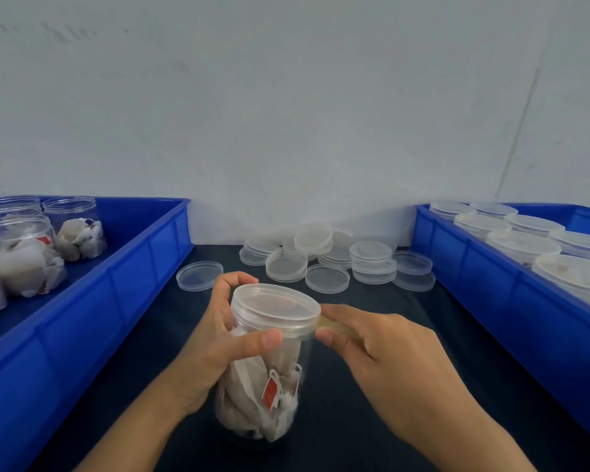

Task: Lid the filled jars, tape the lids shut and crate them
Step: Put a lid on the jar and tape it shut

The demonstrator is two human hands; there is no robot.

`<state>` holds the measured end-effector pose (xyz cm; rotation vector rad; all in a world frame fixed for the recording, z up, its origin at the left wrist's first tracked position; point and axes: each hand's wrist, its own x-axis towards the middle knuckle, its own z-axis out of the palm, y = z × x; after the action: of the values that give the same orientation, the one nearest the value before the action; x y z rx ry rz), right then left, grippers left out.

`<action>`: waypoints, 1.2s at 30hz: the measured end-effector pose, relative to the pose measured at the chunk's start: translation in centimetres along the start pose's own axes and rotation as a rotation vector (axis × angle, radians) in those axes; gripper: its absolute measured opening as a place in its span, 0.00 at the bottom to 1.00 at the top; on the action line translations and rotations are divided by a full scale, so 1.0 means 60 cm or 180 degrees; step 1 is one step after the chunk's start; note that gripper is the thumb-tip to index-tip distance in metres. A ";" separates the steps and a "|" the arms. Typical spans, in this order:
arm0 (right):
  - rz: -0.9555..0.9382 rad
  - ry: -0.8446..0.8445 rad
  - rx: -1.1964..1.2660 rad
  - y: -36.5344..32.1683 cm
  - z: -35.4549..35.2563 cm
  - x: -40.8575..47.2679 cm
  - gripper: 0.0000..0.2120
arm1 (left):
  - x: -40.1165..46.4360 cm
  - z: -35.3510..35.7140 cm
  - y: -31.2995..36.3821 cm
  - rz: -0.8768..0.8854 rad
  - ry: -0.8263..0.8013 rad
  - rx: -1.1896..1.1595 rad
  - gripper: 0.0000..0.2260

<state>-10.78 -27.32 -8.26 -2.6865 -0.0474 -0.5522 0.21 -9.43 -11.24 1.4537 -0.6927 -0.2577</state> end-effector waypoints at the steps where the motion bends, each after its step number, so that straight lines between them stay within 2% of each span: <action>1: -0.0026 0.0012 -0.0007 -0.001 0.000 0.000 0.22 | 0.000 -0.002 0.000 -0.0031 -0.0023 -0.0005 0.52; 5: -0.0109 0.0125 -0.0099 -0.004 0.006 0.001 0.24 | -0.001 -0.003 0.001 -0.0076 -0.0084 -0.0006 0.51; 8: -0.0039 0.0311 -0.0141 0.002 0.010 0.001 0.21 | -0.002 0.002 0.005 -0.0106 -0.0105 0.0086 0.47; 11: 0.0049 0.0417 -0.0226 0.000 0.014 0.000 0.22 | -0.005 0.004 0.011 -0.0056 -0.0062 0.0380 0.38; 13: 0.0116 0.0420 -0.0281 -0.006 0.019 -0.001 0.21 | -0.008 0.010 0.014 0.0018 0.0177 0.0532 0.27; 14: 0.0150 0.0430 -0.0295 -0.009 0.021 -0.001 0.20 | -0.009 0.017 0.017 0.0061 0.0271 0.0690 0.25; 17: 0.0152 0.0467 -0.0412 -0.013 0.024 -0.005 0.17 | -0.012 0.038 0.020 0.0167 0.0560 0.1472 0.38; 19: 0.0091 0.0425 -0.0413 -0.013 0.021 -0.005 0.15 | -0.008 0.041 0.016 0.0168 0.0761 0.1628 0.42; 24: 0.0011 0.0272 -0.0251 -0.014 0.022 -0.005 0.15 | -0.003 0.040 0.012 0.0210 0.1031 0.1712 0.41; 27: 0.0265 0.0101 0.0020 -0.009 0.031 0.000 0.15 | -0.010 0.049 0.009 0.0323 0.1195 0.1950 0.40; 31: 0.1086 -0.0615 0.0535 0.010 0.034 0.005 0.18 | -0.018 0.052 0.013 0.0566 0.1230 0.2486 0.40; 33: 0.1181 -0.0984 0.0807 0.016 0.028 0.007 0.20 | -0.021 0.051 0.015 0.0621 0.1158 0.2611 0.40; 36: 0.1227 -0.1389 0.1719 0.020 0.023 0.009 0.17 | -0.022 0.046 0.016 0.0640 0.1042 0.2612 0.40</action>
<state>-9.62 -27.93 -9.65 -2.1539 0.1731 0.1560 -2.67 -10.84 -10.79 2.1147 -0.6978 0.4723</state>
